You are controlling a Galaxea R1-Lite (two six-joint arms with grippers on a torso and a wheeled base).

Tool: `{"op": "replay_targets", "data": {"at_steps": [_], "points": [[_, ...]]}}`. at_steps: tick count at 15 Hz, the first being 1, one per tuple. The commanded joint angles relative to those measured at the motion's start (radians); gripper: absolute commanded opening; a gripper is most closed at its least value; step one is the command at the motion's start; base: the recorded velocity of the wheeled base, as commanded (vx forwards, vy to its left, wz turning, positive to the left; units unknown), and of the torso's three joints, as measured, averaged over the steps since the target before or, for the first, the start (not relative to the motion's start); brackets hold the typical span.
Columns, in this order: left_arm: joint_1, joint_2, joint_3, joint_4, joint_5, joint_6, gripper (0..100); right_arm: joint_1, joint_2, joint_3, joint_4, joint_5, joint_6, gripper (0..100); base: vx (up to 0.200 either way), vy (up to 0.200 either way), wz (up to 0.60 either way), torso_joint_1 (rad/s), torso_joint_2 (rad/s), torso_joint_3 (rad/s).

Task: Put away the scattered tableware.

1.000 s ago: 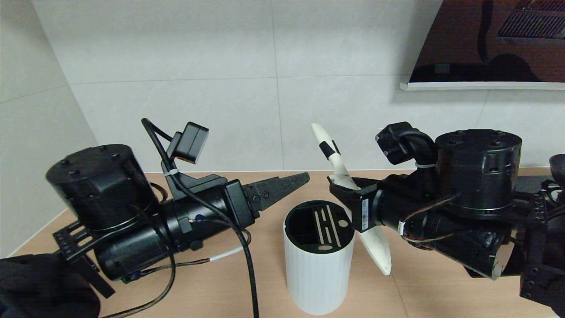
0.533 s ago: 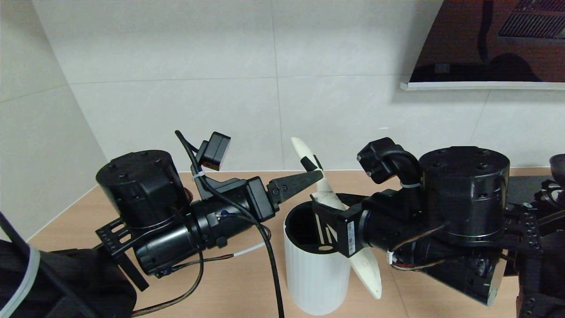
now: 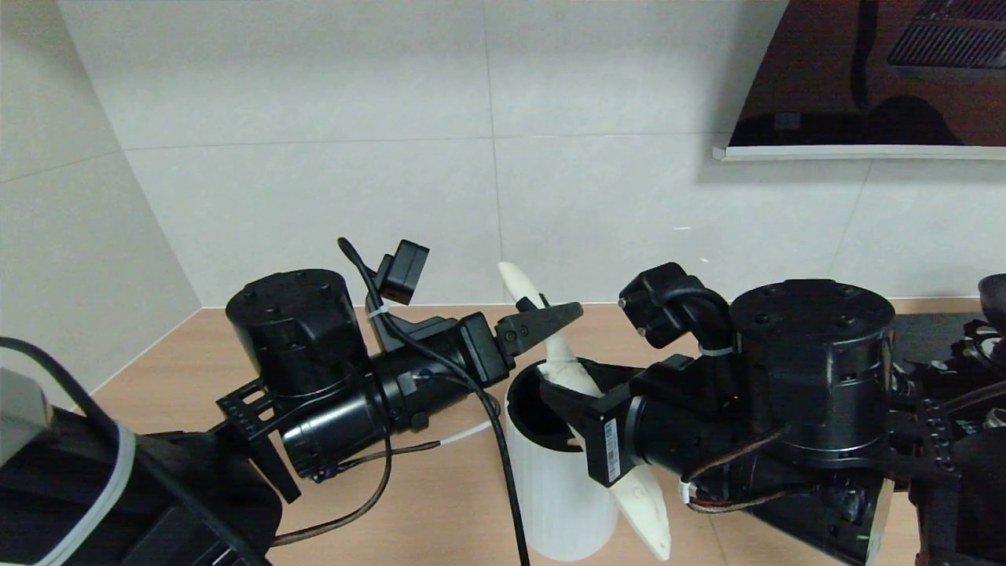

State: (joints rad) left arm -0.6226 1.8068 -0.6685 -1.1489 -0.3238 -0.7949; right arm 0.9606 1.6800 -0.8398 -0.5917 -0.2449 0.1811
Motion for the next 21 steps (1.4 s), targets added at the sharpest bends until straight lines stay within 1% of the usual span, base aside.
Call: {"op": "replay_targets", "data": {"at_steps": [1,8,10,12,13,21], "points": [[0.001,0.028,-0.023,0.002,0.022,0.000,100,0.001,0.006,0.002,0.000,-0.001,0.000,0,0.000,0.000,0.00,0.000,0.00,0.000],[0.000,0.036,-0.029,0.002,0.025,0.000,100,0.003,0.023,0.005,-0.002,-0.001,0.000,0,0.000,0.000,0.00,0.000,0.00,0.000],[0.000,0.039,-0.029,0.002,0.023,0.000,100,0.024,0.021,0.007,-0.002,-0.001,0.000,0,0.000,0.000,0.00,0.000,0.00,0.000],[-0.002,0.043,-0.029,0.002,0.023,0.002,100,0.027,0.021,0.007,-0.002,0.001,0.012,0,0.000,0.000,0.00,0.000,0.00,0.000],[-0.003,0.045,-0.029,0.002,0.023,0.002,0,0.027,0.021,0.007,-0.002,0.001,0.012,0,0.000,0.000,0.00,0.000,0.00,0.000],[-0.006,0.048,-0.028,0.000,0.023,0.003,0,0.026,0.018,0.007,-0.008,-0.001,0.015,0,0.000,0.000,0.00,0.000,0.00,0.000]]}}
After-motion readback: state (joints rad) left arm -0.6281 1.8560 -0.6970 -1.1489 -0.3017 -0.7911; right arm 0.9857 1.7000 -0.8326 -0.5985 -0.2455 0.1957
